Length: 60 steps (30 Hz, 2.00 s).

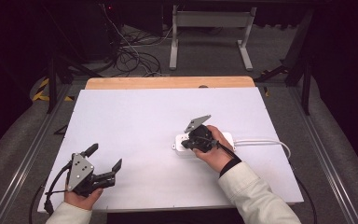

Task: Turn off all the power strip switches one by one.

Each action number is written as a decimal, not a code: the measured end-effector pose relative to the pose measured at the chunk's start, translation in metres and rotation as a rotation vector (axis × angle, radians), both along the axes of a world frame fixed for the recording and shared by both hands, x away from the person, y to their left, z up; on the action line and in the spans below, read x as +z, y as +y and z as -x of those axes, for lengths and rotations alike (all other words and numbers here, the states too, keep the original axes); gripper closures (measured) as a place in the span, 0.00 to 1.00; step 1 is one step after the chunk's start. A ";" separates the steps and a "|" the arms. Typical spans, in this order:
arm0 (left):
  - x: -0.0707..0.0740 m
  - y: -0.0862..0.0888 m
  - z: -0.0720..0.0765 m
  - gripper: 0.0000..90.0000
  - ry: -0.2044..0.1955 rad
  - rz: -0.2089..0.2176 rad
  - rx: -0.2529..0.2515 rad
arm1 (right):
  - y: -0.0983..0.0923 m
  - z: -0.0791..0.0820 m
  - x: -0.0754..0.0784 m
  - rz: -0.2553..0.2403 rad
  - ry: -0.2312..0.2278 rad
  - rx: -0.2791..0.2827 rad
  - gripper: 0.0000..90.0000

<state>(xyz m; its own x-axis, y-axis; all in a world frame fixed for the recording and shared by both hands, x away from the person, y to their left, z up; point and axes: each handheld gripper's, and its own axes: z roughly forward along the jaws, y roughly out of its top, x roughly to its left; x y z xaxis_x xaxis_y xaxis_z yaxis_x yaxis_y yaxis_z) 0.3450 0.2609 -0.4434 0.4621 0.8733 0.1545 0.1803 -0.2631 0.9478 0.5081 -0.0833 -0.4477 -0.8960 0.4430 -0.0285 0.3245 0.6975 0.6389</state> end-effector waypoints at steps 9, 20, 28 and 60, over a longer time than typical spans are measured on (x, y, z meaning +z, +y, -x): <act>0.000 0.000 0.000 0.12 0.000 -0.002 -0.001 | 0.000 0.000 -0.001 -0.007 0.007 -0.003 1.00; 0.000 0.000 0.000 0.12 -0.002 -0.004 0.001 | 0.000 -0.004 0.000 -0.004 0.036 -0.001 1.00; 0.000 0.000 0.000 0.12 0.002 -0.002 0.001 | 0.001 -0.004 -0.001 0.009 0.038 -0.001 1.00; 0.000 0.000 0.000 0.12 0.003 -0.006 0.004 | -0.062 0.031 0.064 -0.353 -0.151 -0.004 0.50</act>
